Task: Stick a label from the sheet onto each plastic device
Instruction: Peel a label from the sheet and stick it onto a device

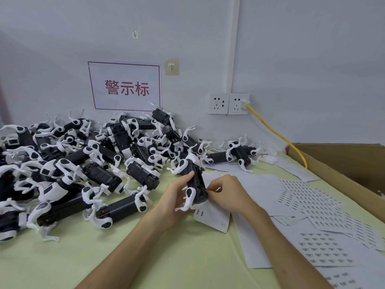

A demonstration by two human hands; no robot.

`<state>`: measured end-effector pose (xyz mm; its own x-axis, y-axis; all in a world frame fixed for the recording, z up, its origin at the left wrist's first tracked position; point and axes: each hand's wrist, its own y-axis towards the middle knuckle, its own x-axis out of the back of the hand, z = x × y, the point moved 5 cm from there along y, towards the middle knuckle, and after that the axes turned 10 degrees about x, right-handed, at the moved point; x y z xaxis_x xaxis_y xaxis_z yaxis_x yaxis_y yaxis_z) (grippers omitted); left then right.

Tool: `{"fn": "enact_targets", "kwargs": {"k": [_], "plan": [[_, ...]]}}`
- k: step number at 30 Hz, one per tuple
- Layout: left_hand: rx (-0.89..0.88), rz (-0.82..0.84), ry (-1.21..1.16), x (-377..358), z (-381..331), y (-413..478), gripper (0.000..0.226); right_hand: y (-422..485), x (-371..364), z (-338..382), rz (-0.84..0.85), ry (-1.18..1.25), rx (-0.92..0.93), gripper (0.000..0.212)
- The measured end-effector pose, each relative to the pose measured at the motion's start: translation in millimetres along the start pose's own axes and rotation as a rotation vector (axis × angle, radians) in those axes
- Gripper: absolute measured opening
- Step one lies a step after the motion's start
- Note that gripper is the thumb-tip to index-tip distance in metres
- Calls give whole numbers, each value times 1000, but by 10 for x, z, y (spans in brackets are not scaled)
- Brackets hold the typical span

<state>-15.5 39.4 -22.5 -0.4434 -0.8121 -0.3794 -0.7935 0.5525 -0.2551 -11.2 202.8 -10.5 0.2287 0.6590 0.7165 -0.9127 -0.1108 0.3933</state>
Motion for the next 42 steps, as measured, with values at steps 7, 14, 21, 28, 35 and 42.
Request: {"fn": "enact_targets", "kwargs": {"k": [7, 14, 21, 28, 35, 42], "plan": [[-12, -46, 23, 8, 13, 8, 50, 13, -39, 2, -14, -40, -35, 13], [10, -35, -16, -18, 20, -8, 40, 5, -50, 13, -69, -68, -71, 15], [8, -37, -13, 0, 27, 3, 35, 1, -62, -13, -88, -25, -127, 19], [-18, -47, -37, -1, 22, 16, 49, -11, 31, -6, -31, 231, -100, 20], [-132, -42, 13, -38, -46, -35, 42, -41, 91, 32, -51, 275, -58, 25], [-294, 29, -86, -44, -149, -62, 44, -25, 181, 161, -251, 291, 90, 22]]}}
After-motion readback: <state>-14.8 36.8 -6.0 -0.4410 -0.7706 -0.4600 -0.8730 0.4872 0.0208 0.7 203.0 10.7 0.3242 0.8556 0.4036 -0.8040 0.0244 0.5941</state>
